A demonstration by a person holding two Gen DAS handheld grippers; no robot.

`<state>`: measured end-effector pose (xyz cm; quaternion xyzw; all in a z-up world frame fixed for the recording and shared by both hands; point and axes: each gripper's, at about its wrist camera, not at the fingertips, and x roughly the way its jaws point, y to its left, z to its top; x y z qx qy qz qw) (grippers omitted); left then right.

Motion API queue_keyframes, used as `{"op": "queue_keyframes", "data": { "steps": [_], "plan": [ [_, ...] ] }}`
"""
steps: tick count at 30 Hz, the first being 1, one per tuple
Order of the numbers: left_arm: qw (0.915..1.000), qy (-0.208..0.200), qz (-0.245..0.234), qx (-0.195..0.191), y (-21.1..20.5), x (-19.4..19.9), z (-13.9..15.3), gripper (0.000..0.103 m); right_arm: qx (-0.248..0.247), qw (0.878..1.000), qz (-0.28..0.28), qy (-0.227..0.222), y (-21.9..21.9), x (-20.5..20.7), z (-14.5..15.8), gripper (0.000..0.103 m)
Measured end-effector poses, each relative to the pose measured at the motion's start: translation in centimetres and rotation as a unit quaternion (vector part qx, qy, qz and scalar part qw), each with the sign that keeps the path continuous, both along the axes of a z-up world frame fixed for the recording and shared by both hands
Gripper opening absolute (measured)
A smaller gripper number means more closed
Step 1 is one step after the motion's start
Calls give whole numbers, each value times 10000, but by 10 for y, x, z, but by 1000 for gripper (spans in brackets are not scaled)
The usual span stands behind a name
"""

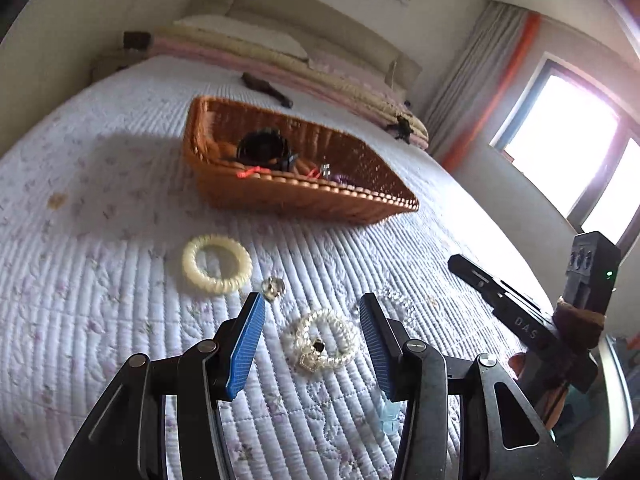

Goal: Organize jewelry

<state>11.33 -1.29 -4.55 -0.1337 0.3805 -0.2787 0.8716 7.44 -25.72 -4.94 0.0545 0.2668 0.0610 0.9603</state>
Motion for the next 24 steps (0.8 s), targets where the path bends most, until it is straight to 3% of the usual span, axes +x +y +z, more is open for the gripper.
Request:
{"op": "queue_keyframes", "data": {
  "steps": [8,12,17,24],
  "plan": [
    [9982,480,-67,347,-30,13,-24,49,165,9993,-39,319,-5,14,-10,13],
    [9967,599,-285,457,-43,13,-33,40,217,9982,-5,556,-7,22,-19,13],
    [9932,843,-794,112,-47,6,-34,38,175,9970,83,751,-3,28,-26,13],
    [9939,805,-659,380,-51,16,-36,37,220,9945,189,1007,-3,34,-34,14]
  ]
}}
